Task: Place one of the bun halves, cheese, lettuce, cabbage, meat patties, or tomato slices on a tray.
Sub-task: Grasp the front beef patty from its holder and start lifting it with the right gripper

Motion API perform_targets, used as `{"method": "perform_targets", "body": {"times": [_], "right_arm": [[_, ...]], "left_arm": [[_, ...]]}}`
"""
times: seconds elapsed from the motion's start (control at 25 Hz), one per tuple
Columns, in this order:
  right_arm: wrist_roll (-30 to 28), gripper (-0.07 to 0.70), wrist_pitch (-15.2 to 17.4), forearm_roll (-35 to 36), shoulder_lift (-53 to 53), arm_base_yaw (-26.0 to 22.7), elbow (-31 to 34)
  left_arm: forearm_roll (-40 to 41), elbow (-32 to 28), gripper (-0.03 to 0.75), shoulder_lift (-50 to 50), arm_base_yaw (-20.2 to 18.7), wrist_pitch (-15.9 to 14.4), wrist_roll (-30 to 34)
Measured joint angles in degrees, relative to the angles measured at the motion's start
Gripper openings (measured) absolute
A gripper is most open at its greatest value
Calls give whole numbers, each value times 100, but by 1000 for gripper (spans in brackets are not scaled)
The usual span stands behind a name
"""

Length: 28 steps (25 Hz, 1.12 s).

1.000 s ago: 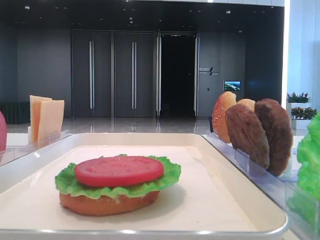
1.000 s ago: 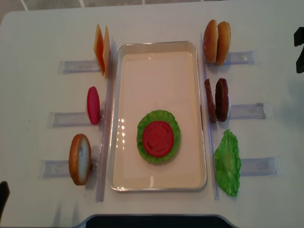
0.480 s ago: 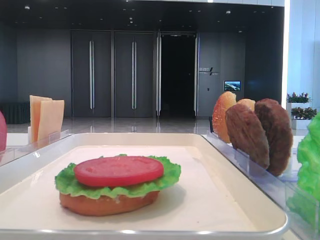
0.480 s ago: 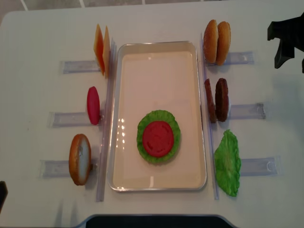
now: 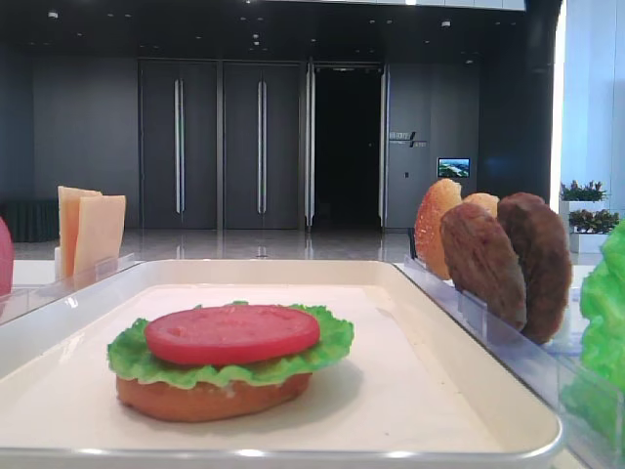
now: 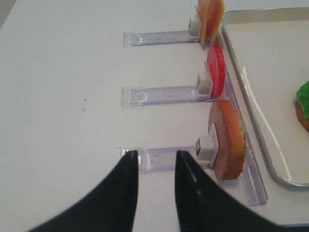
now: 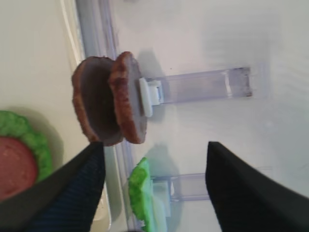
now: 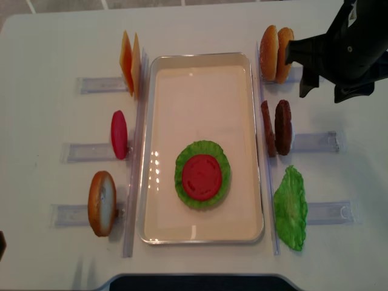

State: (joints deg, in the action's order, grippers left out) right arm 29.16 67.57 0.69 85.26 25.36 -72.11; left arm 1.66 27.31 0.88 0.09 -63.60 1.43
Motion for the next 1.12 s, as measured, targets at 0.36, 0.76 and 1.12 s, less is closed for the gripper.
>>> {"method": "perform_targets", "body": {"times": [0.36,0.76,1.12], "right_arm": [[557,461,-414,0,36,913,0],[599,461,-697,-6,408,1306,0],[487,461,-835,-33,843,1469,0]], "left_arm": [[0,0,128,0,0,0,0],[0,0,113,0,0,0,0],[0,0,70,0,0,0,0]]}}
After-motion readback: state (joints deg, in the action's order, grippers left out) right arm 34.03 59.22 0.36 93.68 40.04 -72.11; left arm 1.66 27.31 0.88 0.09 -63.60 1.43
